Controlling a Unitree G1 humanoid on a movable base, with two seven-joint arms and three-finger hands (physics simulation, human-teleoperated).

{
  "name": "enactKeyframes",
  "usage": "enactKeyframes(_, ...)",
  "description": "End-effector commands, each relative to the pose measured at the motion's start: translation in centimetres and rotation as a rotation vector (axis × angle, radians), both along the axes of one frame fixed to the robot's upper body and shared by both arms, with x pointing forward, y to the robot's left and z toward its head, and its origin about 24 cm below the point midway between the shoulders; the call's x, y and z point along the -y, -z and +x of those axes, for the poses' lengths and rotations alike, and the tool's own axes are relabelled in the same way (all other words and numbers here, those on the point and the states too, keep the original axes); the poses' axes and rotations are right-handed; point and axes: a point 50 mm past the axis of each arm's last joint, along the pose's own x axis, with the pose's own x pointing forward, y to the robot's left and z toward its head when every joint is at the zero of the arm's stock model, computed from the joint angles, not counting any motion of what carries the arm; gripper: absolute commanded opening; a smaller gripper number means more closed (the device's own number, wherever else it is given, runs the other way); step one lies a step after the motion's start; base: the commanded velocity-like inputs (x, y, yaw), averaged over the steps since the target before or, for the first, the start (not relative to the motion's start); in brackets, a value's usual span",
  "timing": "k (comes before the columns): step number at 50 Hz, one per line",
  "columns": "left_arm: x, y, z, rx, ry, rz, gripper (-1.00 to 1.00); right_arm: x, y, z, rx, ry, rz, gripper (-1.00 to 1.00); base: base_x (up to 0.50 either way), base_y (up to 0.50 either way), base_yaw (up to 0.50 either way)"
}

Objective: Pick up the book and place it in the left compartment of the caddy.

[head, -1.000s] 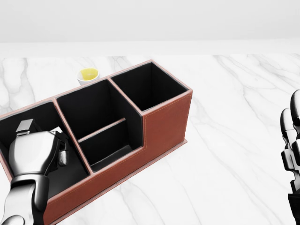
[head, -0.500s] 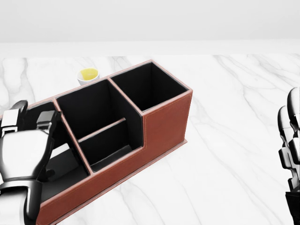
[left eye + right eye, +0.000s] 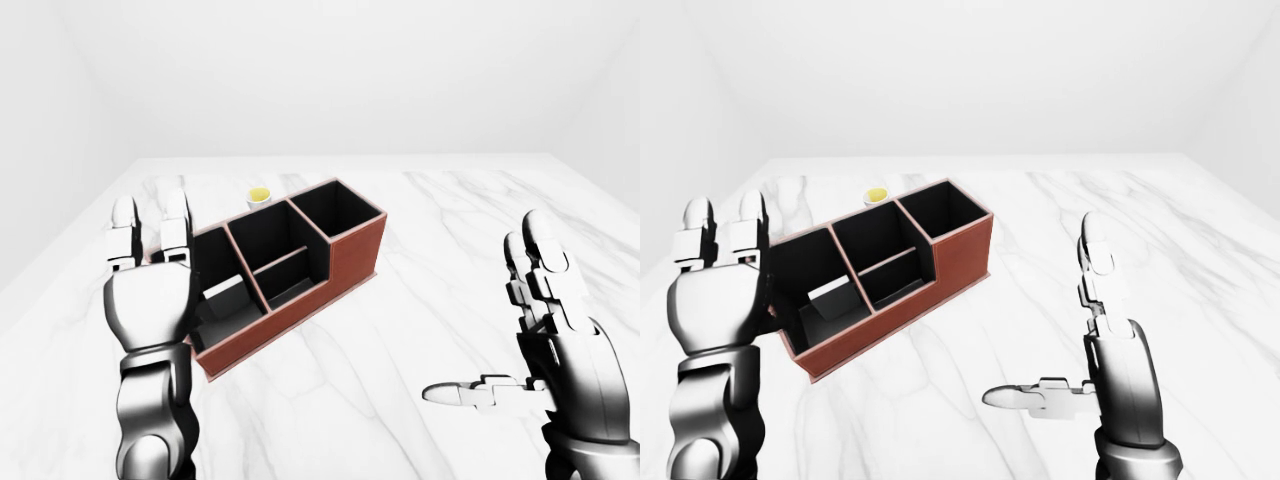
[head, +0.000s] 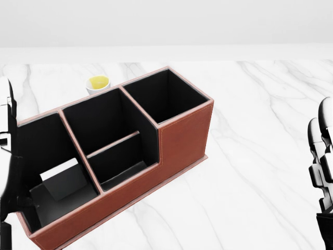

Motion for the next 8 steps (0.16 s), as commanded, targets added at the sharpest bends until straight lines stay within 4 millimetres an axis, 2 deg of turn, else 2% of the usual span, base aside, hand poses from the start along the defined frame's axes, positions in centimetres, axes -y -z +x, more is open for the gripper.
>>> enactKeyframes(1, -0.3, -2.3, -3.2, 0.078, -0.05, -0.012, 1.0, 0.0, 0.0, 0.0, -0.003, 0.002, 0.001, 1.0, 0.0, 0.0, 0.0)
enactKeyframes(4, -0.5, -3.1, -4.3, 0.106, -0.065, -0.025, 1.0, 0.0, 0.0, 0.0, -0.002, 0.001, 0.0, 1.0, 0.0, 0.0, 0.0)
enactKeyframes(8, -0.8, -3.1, -4.9, 0.117, -0.081, -0.047, 1.0, 0.0, 0.0, 0.0, -0.002, 0.001, 0.0, 1.0, 0.0, 0.0, 0.0)
